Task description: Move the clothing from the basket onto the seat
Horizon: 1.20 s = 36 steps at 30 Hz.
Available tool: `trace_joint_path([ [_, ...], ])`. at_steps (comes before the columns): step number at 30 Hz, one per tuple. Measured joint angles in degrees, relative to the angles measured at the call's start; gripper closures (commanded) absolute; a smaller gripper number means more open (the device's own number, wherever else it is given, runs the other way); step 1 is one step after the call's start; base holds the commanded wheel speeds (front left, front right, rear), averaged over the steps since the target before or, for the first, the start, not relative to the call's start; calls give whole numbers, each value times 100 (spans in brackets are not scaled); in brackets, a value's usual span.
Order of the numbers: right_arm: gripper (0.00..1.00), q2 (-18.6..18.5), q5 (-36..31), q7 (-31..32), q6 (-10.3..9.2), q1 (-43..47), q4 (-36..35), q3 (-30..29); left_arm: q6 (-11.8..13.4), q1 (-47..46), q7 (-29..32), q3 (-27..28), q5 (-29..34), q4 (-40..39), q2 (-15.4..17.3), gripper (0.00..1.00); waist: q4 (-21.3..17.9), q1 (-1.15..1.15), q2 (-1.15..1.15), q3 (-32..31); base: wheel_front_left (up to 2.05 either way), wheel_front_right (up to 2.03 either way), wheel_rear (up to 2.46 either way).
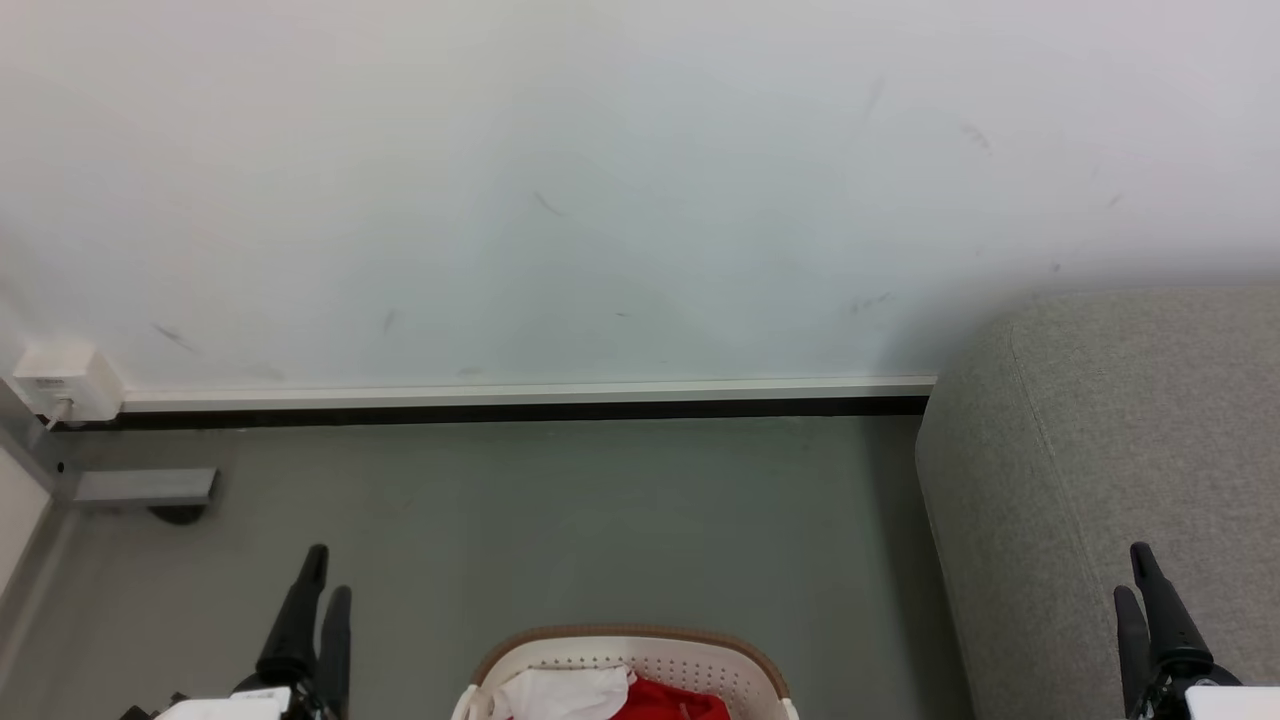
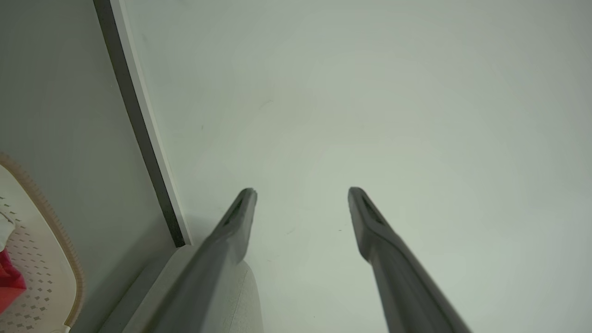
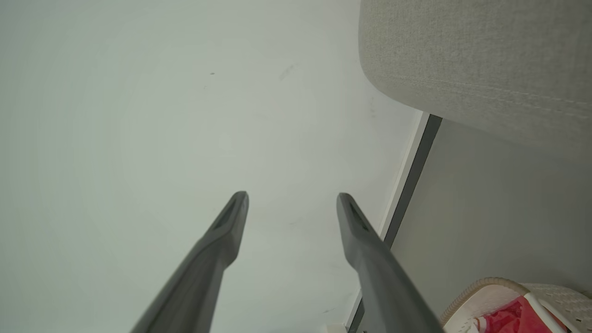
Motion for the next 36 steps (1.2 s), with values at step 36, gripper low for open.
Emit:
trace_joint_path([
  [36,0,-330,-3671,-854,1,184,-397,645,279,-14,-851,-445,3148,74,27,0,-9,1,0,-27,0,0,0],
])
